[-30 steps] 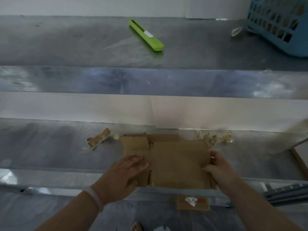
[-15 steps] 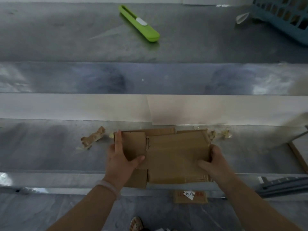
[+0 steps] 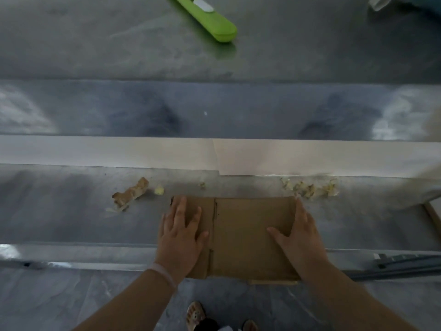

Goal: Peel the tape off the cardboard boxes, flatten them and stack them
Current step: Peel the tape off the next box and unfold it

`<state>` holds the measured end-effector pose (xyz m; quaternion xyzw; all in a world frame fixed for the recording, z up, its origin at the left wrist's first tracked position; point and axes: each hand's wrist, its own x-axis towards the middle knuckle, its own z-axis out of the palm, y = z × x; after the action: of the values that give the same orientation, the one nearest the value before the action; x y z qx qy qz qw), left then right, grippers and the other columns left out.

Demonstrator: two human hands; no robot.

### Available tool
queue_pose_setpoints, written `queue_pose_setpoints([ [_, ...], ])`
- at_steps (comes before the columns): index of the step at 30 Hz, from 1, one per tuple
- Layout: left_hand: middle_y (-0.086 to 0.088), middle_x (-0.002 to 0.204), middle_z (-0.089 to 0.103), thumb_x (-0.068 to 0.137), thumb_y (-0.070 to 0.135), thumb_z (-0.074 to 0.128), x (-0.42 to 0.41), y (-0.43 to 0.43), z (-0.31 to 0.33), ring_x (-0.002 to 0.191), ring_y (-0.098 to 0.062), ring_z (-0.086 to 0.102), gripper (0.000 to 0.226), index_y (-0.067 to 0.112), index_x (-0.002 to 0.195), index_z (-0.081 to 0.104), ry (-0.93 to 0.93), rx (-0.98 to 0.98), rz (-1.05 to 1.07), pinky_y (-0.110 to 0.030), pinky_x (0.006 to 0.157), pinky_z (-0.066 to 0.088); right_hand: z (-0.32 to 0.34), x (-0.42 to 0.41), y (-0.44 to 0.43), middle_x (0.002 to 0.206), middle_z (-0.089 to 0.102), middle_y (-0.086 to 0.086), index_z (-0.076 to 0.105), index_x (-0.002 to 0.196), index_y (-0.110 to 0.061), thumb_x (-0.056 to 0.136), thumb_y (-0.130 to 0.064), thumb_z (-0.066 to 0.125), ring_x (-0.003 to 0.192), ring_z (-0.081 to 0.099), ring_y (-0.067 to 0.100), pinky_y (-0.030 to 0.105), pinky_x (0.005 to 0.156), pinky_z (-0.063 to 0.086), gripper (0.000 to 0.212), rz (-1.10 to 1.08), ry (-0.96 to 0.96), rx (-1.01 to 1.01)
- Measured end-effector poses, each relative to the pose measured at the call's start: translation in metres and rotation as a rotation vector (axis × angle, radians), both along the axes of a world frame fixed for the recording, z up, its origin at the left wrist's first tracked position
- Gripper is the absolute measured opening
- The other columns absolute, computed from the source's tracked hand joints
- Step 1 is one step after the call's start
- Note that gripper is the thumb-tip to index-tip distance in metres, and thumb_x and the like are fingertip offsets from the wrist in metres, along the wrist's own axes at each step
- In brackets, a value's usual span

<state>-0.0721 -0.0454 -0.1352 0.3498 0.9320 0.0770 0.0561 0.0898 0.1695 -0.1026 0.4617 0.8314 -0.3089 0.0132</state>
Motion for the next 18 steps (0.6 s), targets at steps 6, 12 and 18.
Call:
queue_pose_setpoints([
  [6, -0.009, 0.148, 0.039, 0.098, 0.049, 0.016, 0.006, -0.004, -0.011, 0.135, -0.029, 0.038, 0.057, 0.023, 0.139, 0.045, 0.002, -0.047, -0.159, -0.043, 0.109, 0.023, -0.029, 0.012, -0.011, 0.156, 0.015, 0.008, 0.032, 0.147, -0.042, 0.092, -0.065, 0.021, 0.141, 0.016, 0.028, 0.045, 0.116, 0.022, 0.061, 0.211, -0.181, 0.342],
  [12, -0.012, 0.151, 0.032, 0.094, 0.048, 0.028, 0.01, -0.006, -0.017, 0.138, -0.031, 0.032, 0.06, 0.017, 0.145, 0.037, 0.042, -0.066, -0.179, -0.045, 0.11, 0.02, -0.043, 0.019, -0.009, 0.157, 0.02, 0.021, 0.022, 0.153, -0.03, 0.087, -0.074, 0.002, 0.144, 0.023, 0.036, 0.049, 0.117, 0.004, 0.081, 0.342, -0.312, 0.371],
  [18, -0.006, 0.153, 0.029, 0.09, 0.054, 0.024, 0.0, -0.007, -0.016, 0.141, -0.026, 0.026, 0.065, 0.021, 0.144, 0.037, -0.04, -0.044, -0.174, -0.041, 0.117, 0.017, -0.036, 0.019, -0.005, 0.16, -0.018, 0.011, -0.019, 0.15, -0.032, 0.071, -0.073, -0.015, 0.148, -0.012, 0.026, 0.045, 0.119, -0.01, 0.089, 0.359, -0.325, 0.3],
])
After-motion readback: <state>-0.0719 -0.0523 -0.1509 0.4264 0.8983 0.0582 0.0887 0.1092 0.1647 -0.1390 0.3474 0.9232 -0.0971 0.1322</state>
